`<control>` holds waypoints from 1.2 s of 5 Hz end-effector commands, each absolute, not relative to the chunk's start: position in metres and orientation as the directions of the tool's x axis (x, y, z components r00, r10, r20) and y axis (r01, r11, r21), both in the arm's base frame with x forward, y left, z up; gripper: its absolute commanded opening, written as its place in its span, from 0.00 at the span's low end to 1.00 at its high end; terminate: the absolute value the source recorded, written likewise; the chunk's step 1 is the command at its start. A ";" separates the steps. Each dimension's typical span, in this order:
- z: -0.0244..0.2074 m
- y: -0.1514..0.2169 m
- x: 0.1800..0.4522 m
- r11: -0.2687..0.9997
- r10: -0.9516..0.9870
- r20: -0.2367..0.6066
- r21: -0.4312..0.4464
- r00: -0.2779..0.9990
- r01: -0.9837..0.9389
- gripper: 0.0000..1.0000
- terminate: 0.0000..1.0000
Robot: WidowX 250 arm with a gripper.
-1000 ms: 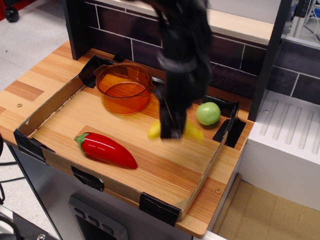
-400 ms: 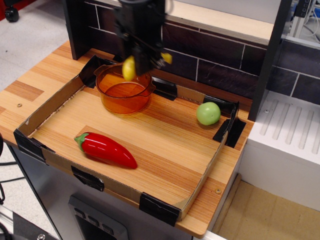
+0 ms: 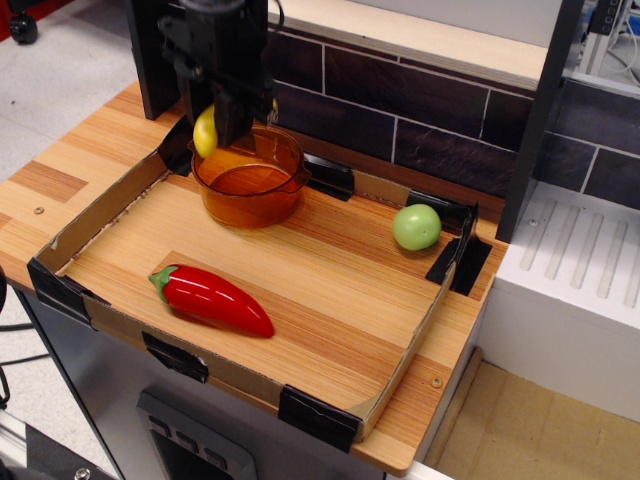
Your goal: Put banana in pot
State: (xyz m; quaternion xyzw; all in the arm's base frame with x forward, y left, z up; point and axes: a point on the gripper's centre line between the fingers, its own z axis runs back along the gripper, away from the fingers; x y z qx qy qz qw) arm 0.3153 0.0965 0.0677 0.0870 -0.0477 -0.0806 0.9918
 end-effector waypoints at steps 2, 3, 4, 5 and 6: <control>0.074 0.106 0.314 0.966 -0.162 0.089 0.220 0.983 0.139 1.00 0.00; 0.082 0.100 0.315 0.967 -0.174 0.116 0.206 0.978 0.148 1.00 0.00; 0.099 0.093 0.314 0.970 -0.185 0.139 0.182 0.973 0.159 1.00 0.00; 0.116 0.085 0.310 0.972 -0.207 0.161 0.150 0.965 0.183 1.00 0.00; 0.128 0.078 0.304 0.965 -0.251 0.149 0.122 0.957 0.234 1.00 0.00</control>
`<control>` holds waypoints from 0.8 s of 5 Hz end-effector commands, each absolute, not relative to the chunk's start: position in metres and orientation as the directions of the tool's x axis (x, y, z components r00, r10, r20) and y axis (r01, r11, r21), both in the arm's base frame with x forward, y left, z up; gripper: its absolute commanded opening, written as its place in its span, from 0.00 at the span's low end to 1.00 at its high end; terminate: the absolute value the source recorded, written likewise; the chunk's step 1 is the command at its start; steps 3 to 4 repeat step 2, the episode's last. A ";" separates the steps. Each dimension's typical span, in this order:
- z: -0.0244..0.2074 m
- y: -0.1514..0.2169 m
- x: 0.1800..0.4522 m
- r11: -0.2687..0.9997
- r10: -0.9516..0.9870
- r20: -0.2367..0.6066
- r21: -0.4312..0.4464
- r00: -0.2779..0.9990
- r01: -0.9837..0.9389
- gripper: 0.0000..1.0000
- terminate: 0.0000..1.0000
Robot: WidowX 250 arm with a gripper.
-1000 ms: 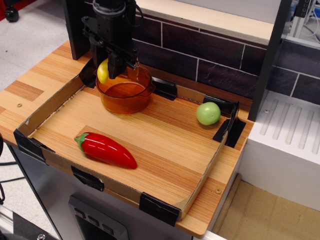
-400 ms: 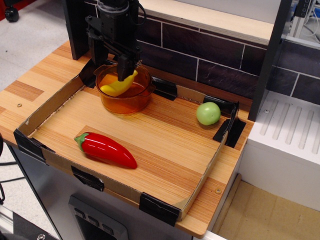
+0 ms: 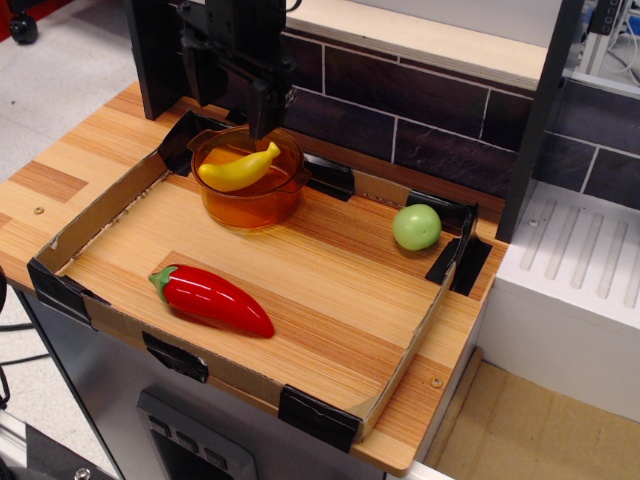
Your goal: Put banana in pot
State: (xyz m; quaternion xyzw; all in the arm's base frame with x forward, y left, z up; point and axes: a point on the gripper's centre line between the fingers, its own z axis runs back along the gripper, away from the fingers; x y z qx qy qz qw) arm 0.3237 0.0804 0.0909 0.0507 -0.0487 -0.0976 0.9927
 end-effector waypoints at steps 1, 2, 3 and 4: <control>0.128 0.078 0.304 0.965 -0.251 0.149 0.122 0.957 0.234 1.00 0.00; 0.128 0.078 0.304 0.965 -0.251 0.149 0.122 0.957 0.234 1.00 1.00; 0.128 0.078 0.304 0.965 -0.251 0.149 0.122 0.957 0.234 1.00 1.00; 0.128 0.078 0.304 0.965 -0.251 0.149 0.122 0.957 0.234 1.00 1.00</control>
